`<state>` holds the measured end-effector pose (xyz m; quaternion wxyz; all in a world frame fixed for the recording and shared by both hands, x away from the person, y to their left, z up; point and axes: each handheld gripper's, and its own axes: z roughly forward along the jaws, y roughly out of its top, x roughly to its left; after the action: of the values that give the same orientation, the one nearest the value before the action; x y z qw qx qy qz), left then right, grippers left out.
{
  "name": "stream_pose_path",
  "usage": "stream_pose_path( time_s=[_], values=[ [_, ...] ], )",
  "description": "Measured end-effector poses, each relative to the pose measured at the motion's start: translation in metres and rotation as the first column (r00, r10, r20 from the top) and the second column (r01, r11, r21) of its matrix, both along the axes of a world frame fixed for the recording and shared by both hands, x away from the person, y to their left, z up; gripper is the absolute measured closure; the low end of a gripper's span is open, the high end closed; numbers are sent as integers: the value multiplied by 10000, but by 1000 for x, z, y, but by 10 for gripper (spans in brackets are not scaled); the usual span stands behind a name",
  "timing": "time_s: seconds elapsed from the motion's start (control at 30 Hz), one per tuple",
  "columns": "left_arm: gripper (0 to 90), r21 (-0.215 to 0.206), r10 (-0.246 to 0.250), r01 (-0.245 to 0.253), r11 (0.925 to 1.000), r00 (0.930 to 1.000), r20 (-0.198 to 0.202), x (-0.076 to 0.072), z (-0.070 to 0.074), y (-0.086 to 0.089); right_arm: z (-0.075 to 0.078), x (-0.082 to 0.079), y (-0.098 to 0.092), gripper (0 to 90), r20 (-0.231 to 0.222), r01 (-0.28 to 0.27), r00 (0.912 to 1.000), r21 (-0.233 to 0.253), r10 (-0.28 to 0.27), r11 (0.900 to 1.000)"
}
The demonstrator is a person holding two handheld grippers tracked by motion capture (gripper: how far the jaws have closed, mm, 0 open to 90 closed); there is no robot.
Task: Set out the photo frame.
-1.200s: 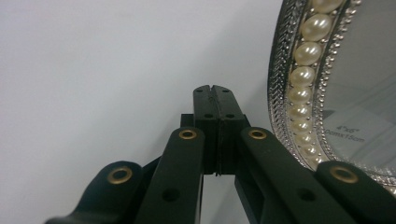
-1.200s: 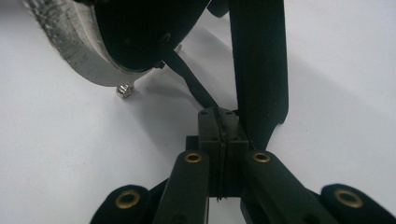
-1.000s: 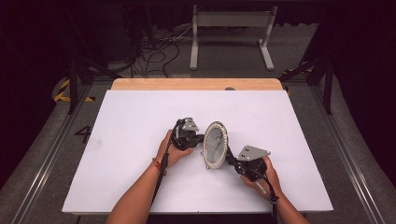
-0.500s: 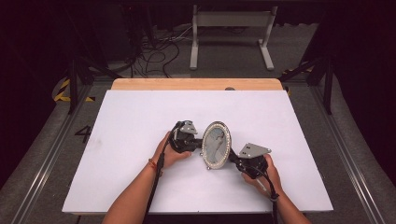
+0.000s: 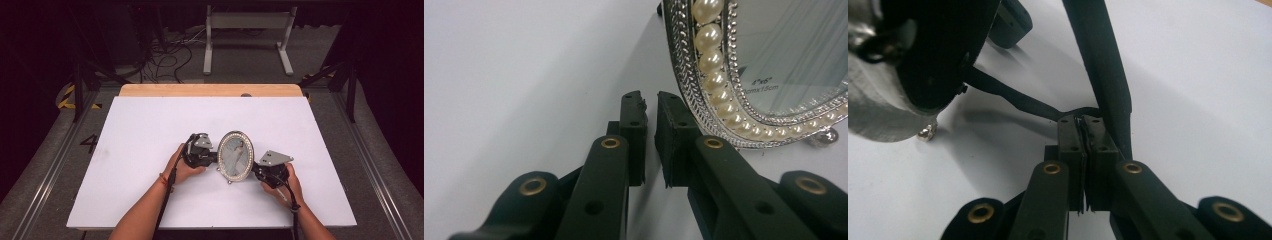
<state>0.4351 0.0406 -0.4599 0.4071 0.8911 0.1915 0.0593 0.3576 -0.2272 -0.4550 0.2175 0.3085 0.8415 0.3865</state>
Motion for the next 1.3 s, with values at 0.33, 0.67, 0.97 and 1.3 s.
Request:
stream_pose_path(
  time_s=[0.33, 0.67, 0.97, 1.3],
  values=[
    [738, -572, 869, -817, 9950, 9917, 950, -6, 19, 16, 15, -18, -9, 772, 55, -76, 10000, 359, 75, 9993],
    [605, -1389, 737, -498, 9890, 9822, 1726, -19, 30, 31, 29, -45, -19, 618, -43, -245, 9997, 823, 250, 9963],
    [602, -1220, 619, -398, 9917, 9812, 1830, -25, 24, 26, 34, -50, 0, 499, -73, -356, 9993, 1616, 372, 9862],
    [575, -1258, 1200, -968, 9873, 9739, 1927, -27, 24, 32, 33, -42, 22, 562, -298, -98, 9994, 2118, 165, 9773]
  ],
)
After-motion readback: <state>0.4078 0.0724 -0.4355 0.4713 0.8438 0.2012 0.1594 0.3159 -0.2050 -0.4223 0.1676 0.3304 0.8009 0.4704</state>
